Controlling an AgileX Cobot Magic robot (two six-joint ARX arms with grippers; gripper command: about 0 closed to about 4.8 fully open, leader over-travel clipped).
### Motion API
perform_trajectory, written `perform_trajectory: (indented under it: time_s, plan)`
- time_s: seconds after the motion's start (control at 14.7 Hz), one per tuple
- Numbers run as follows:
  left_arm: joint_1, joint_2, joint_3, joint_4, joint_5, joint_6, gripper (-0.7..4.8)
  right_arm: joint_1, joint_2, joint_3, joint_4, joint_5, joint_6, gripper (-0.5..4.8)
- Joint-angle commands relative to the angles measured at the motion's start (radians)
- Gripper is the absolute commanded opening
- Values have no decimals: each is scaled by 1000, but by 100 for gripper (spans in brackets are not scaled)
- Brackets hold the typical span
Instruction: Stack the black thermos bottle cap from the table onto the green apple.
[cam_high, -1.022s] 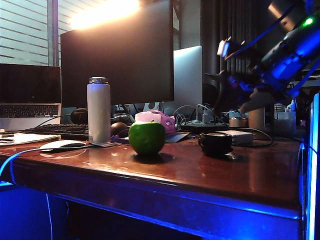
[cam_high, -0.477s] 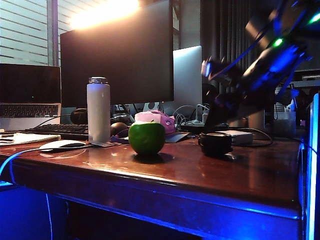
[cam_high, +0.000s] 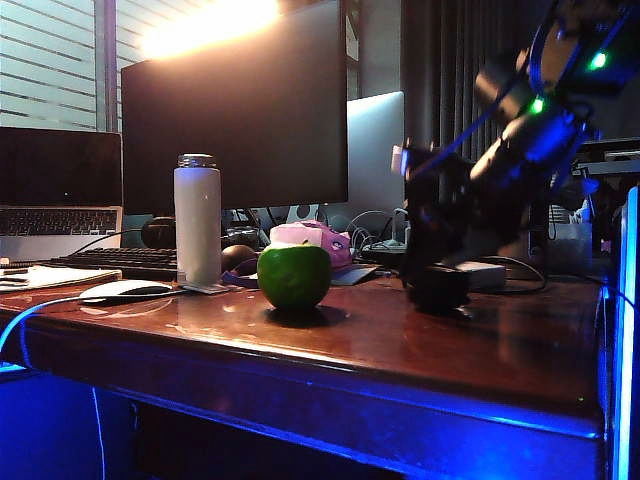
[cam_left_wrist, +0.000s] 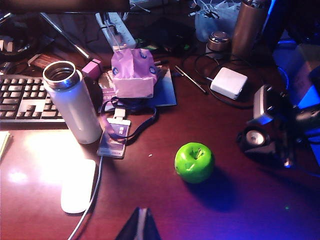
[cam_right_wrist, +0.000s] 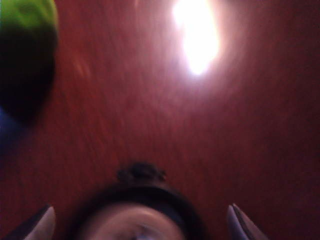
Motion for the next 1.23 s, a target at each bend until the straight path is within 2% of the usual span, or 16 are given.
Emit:
perform_trajectory:
  time_s: [0.07, 0.61, 0.68, 0.75, 0.82, 1.23]
  plan:
    - [1, -3, 4, 15, 7, -3, -3, 2, 15, 6, -5, -9, -3, 479]
    - [1, -2, 4, 14, 7, -3, -3, 2, 19, 12, -11, 14, -3, 479]
    - [1, -3, 4, 14, 7, -3, -3, 2, 19, 12, -11, 18, -3, 467]
    - [1, -3, 4, 13, 7, -3, -3, 2, 19, 12, -11, 17, -3, 389]
    - [1, -3, 4, 12, 7, -3, -3, 2, 19, 12, -12, 17, -3, 353]
    - [1, -3, 4, 9, 7, -3, -3, 1, 18, 11, -39, 17, -3, 354]
